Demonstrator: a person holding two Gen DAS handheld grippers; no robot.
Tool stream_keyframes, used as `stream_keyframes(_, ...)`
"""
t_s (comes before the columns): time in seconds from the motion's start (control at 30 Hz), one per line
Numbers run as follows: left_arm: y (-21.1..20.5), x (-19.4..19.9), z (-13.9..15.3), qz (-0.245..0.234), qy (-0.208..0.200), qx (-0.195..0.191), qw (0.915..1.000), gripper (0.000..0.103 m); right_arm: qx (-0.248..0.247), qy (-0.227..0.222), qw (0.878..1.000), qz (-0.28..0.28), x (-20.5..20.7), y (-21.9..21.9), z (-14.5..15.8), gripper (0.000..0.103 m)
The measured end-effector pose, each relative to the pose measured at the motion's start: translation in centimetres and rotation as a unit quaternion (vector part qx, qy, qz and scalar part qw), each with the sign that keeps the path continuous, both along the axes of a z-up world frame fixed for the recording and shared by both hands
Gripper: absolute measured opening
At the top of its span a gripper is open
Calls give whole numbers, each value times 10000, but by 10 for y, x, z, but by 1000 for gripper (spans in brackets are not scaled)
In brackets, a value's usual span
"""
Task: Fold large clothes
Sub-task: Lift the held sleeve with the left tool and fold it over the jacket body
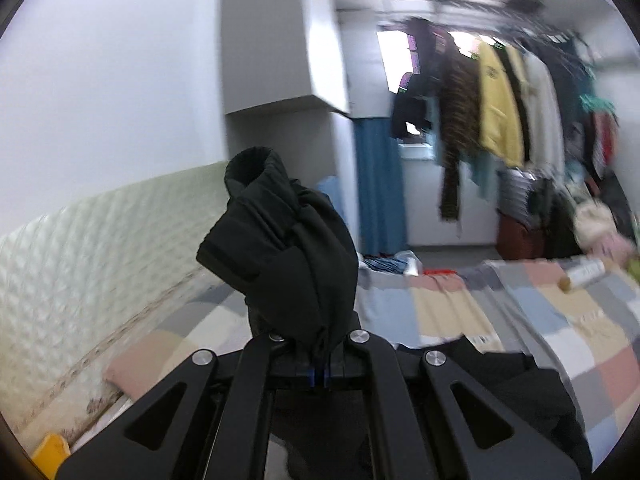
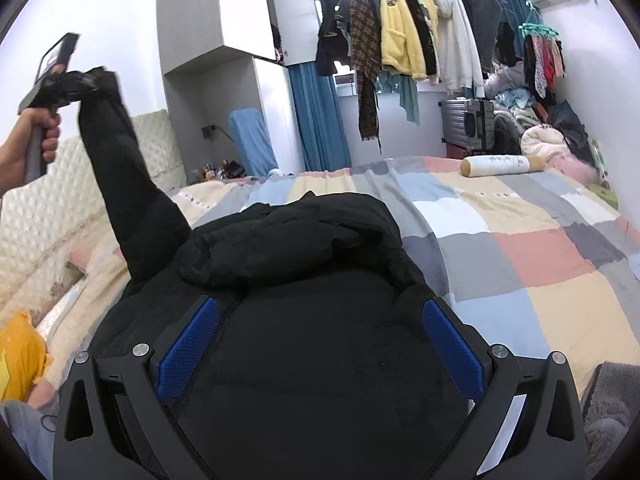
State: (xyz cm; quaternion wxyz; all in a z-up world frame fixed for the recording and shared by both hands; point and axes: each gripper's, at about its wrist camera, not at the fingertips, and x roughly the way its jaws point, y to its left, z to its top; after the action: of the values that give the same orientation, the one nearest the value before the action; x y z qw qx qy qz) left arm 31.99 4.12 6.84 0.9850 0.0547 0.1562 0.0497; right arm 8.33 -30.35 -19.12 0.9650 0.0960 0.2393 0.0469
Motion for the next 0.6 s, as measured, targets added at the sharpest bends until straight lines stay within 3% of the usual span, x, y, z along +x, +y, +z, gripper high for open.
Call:
stream_keyframes(0.27, -128, 27, -73, -871, 488, 705, 9925, 2, 354, -72, 9993, -113, -3, -23, -1, 103)
stream_keyframes(0.4, -191, 38, -125, -1421, 776, 1140, 9802, 2, 406, 10, 9991, -109, 4, -27, -3, 103)
stream_keyframes(0.6, -254, 48, -203, -2076, 1473, 1215, 9594, 2, 677, 125, 9974, -201, 13, -40, -13, 103)
